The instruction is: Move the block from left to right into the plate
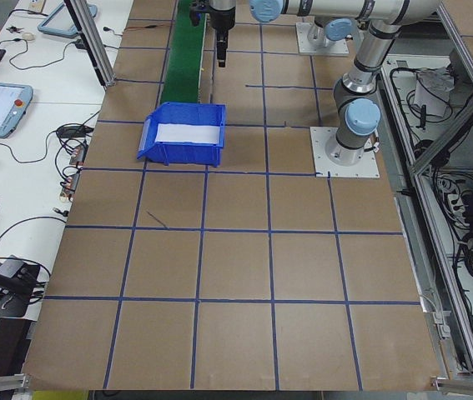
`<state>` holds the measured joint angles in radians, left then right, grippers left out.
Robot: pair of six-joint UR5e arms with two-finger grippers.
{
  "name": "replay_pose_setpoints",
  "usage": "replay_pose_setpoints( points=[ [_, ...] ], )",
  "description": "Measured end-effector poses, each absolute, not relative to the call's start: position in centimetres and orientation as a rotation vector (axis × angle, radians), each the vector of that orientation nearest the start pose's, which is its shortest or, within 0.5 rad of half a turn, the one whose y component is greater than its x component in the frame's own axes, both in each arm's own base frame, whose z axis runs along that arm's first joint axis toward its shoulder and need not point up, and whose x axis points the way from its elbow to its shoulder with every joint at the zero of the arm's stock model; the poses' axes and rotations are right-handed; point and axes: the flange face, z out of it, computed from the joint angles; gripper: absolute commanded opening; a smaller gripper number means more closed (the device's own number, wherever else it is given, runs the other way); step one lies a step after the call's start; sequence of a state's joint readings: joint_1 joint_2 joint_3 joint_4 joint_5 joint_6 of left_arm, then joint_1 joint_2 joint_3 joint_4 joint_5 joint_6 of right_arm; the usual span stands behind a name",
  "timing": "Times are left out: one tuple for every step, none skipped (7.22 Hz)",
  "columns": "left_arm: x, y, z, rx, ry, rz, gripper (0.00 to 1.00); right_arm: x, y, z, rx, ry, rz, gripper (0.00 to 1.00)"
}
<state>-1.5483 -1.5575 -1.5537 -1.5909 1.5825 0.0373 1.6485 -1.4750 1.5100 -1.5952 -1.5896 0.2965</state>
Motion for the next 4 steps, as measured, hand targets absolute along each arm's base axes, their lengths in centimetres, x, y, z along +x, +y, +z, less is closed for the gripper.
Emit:
replay_pose_setpoints(
  points=[
    [-12.1,-49.0,50.1,0.02,3.13,-0.016,1.0,17.2,-51.6,47.9,0.346,3.145,0.013,1.0],
    [-12.1,-49.0,50.1,0.02,3.13,-0.016,1.0,17.2,-51.3,48.5,0.346,3.147,0.009,1.0],
    [-12.2,-49.0,50.1,0.021,3.131,-0.016,1.0,17.2,-51.1,48.9,0.348,3.146,0.004,1.0],
    [-12.2,-49.0,50.1,0.021,3.131,-0.015,1.0,16.9,-51.1,49.4,0.356,3.142,-0.008,1.0]
  ],
)
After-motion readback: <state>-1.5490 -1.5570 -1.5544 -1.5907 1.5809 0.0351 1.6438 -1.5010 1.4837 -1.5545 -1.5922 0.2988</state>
